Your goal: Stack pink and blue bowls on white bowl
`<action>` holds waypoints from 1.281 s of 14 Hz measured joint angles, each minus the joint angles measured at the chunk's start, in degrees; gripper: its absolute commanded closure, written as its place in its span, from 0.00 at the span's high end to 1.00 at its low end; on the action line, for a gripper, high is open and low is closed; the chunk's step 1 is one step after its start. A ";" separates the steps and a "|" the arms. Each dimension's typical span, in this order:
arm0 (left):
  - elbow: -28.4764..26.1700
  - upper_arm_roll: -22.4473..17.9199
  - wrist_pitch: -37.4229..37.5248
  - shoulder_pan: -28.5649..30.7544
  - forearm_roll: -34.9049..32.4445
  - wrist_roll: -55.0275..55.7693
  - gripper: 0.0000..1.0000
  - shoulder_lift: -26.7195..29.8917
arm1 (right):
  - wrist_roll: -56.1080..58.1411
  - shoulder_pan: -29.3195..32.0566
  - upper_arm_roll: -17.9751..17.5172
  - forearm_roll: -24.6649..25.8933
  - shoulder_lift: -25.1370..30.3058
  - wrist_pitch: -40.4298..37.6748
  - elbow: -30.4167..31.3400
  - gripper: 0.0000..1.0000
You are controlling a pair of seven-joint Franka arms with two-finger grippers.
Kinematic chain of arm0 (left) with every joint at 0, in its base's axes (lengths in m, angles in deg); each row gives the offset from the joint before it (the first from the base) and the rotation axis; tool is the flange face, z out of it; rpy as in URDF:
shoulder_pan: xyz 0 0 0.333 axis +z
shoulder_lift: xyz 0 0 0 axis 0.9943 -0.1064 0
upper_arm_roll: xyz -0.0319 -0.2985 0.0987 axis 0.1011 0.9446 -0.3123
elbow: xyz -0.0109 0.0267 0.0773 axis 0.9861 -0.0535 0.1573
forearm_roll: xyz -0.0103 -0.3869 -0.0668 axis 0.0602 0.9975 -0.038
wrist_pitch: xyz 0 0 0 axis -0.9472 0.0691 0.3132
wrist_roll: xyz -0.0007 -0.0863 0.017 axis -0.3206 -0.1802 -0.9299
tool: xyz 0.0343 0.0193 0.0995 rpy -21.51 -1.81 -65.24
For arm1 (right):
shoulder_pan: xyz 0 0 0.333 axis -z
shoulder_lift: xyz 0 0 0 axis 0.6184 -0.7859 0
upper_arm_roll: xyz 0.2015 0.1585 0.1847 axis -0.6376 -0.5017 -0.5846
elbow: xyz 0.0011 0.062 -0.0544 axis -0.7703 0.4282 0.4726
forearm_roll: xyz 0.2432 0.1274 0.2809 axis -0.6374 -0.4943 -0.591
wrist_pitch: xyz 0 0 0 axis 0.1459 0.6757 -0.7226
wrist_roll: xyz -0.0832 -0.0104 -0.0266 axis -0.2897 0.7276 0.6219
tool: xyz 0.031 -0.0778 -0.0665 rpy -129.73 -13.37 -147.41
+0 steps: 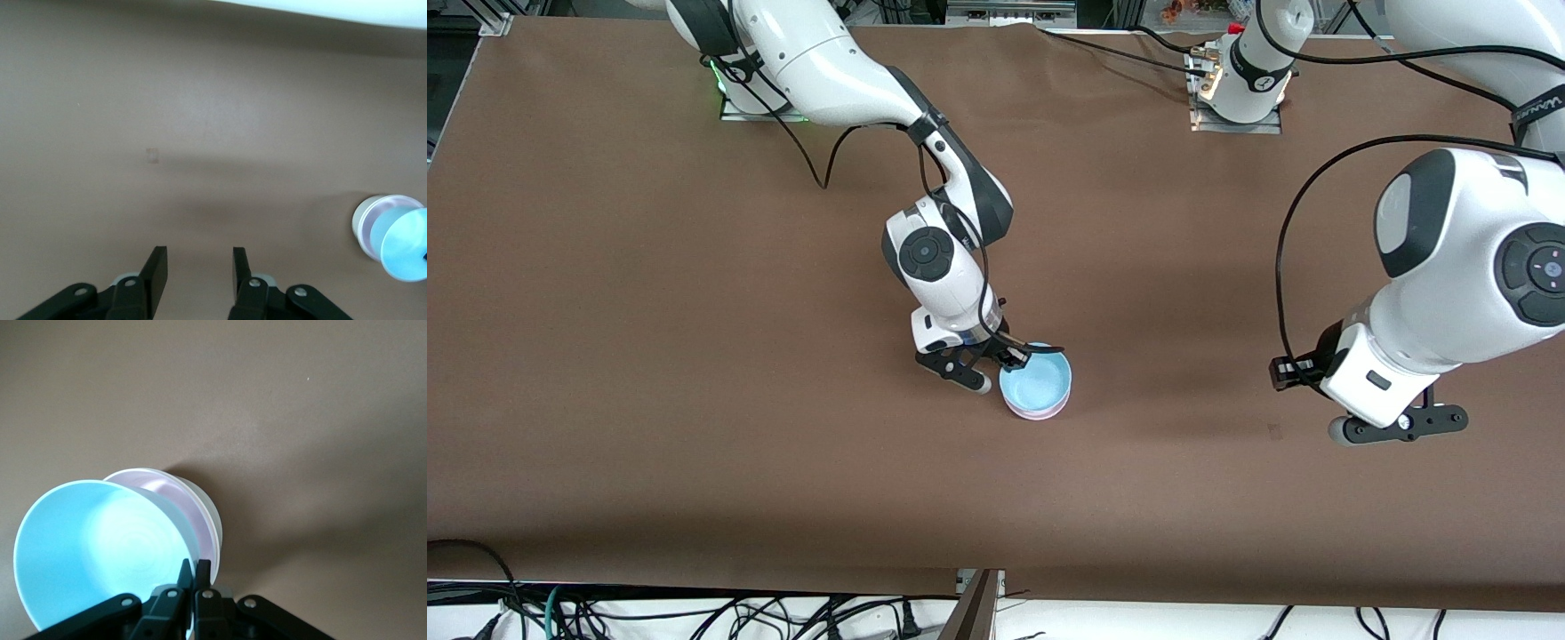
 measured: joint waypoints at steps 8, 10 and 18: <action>-7.12 0.14 0.38 0.89 0.00 -3.29 0.49 5.01 | -0.03 -0.04 0.08 0.00 -0.88 1.50 -0.01 0.07; -10.62 0.18 -0.74 0.86 0.00 -3.37 0.49 7.53 | -0.03 -0.04 0.11 0.00 -1.37 2.34 -0.05 0.26; -28.63 0.32 -9.08 0.66 0.00 -3.50 0.52 20.26 | 0.07 0.10 2.99 0.01 -1.14 -0.05 -2.21 1.00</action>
